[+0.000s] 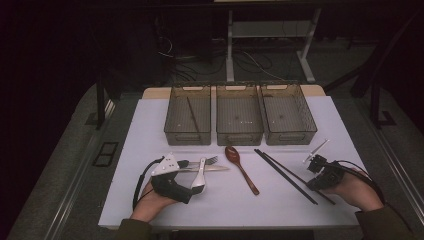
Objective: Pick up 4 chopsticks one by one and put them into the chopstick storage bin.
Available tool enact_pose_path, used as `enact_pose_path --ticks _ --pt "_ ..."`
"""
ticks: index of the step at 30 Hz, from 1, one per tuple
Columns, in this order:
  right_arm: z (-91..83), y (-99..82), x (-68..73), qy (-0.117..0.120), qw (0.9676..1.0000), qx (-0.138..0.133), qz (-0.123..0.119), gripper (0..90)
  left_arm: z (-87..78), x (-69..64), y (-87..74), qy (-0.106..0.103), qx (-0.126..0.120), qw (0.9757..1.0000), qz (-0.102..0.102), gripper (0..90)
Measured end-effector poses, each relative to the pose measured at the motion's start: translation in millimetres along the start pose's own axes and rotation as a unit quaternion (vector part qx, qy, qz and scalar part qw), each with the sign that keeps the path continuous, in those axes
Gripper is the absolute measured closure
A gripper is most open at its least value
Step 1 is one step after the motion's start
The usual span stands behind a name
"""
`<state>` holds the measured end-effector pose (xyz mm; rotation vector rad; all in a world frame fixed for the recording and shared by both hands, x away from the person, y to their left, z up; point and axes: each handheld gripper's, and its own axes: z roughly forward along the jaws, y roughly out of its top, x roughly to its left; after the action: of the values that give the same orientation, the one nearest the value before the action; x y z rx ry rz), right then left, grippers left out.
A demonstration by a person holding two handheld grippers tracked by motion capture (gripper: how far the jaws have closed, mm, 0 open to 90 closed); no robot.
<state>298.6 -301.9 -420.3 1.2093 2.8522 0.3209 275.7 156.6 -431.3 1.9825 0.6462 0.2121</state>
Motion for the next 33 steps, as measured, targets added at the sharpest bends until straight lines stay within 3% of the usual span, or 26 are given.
enact_pose_path --ticks 9,14,21,26,33 --pt "-9.2 -5.2 -9.9 0.009 0.9988 -0.042 0.024 84.7 0.2 0.3 -0.1 0.000 0.001 1.0000 0.001 0.0" --pt "-16.8 -7.4 -14.5 0.025 0.9948 -0.094 0.030 84.7 0.5 0.2 -0.2 0.000 0.001 1.0000 0.000 0.0" --pt "-24.1 -7.6 -17.3 0.032 0.9862 -0.158 0.036 84.7 0.8 0.5 -0.3 0.001 0.001 1.0000 0.000 0.0" --pt "-28.5 -7.4 -20.1 0.044 0.9757 -0.210 0.046 84.7 1.0 0.2 -0.3 0.001 0.002 1.0000 0.000 0.0" --pt "-30.7 -3.1 -21.6 0.051 0.9632 -0.258 0.053 84.7 1.2 0.3 -0.2 0.001 0.002 1.0000 0.001 0.0"
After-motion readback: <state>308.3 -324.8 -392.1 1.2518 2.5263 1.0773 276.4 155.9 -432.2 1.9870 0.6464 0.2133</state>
